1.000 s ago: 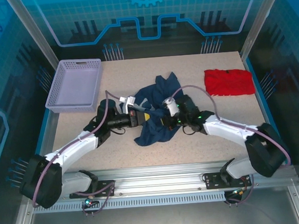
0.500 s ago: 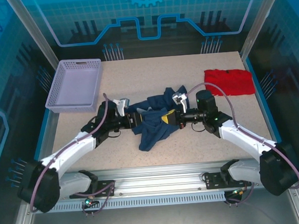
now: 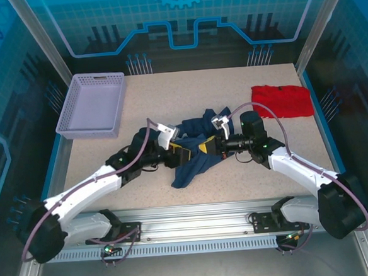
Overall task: Fold the inside-out t-shirt
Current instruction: Adjust the T-shirt at the center of the table.
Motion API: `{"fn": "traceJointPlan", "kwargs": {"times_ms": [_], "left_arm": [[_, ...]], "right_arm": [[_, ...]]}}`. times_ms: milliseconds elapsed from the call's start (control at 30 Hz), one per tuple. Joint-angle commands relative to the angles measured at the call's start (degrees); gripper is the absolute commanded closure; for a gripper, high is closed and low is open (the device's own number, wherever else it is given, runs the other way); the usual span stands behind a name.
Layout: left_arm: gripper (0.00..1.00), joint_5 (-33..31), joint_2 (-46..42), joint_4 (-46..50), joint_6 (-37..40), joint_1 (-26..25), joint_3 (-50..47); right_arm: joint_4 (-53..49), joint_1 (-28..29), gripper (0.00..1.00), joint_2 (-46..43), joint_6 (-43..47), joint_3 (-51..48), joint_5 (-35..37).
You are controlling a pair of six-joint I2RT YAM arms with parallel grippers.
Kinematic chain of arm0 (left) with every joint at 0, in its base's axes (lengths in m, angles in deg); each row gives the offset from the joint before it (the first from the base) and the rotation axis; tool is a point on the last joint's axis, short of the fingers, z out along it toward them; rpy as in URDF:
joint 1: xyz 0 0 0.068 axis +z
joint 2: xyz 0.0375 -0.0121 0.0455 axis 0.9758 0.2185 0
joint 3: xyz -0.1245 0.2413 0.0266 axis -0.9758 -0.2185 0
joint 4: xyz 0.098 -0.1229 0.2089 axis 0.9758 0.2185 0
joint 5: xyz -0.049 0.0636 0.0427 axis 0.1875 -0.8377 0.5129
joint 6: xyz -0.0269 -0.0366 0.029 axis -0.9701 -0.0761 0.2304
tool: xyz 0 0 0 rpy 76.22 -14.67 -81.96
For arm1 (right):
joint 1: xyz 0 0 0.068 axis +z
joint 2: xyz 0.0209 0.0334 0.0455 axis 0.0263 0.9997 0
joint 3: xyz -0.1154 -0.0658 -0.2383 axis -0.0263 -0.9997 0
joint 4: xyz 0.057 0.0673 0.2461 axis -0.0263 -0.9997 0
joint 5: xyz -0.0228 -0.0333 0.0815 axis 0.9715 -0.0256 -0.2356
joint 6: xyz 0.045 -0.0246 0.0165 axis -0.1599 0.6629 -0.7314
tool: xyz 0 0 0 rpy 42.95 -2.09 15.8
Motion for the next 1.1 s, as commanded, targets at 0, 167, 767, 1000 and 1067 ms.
{"fn": "traceJointPlan", "kwargs": {"times_ms": [0, 167, 767, 1000, 1067], "left_arm": [[0.61, 4.5, 4.6, -2.0, 1.7, -0.3, 4.5], [1.00, 15.6, 7.2, -2.6, -2.9, 1.9, 7.4], [1.00, 29.1, -0.8, -17.7, -28.3, 10.4, 0.9], [1.00, 28.9, -0.5, -17.3, -28.0, 10.3, 0.8], [1.00, 28.7, -0.4, -17.1, -27.8, 10.3, 0.8]], "right_arm": [[-1.7, -0.8, 1.00, -1.2, 1.7, 1.6, -0.2], [-10.9, -1.8, 1.00, -5.8, 5.5, 2.5, 11.2], [-14.4, 18.2, 0.43, -12.2, 16.5, 2.7, 40.7], [-7.6, 20.9, 0.58, -9.9, 19.5, 1.2, 36.1], [-6.8, 21.3, 0.59, -9.9, 20.2, 1.3, 35.5]]}}
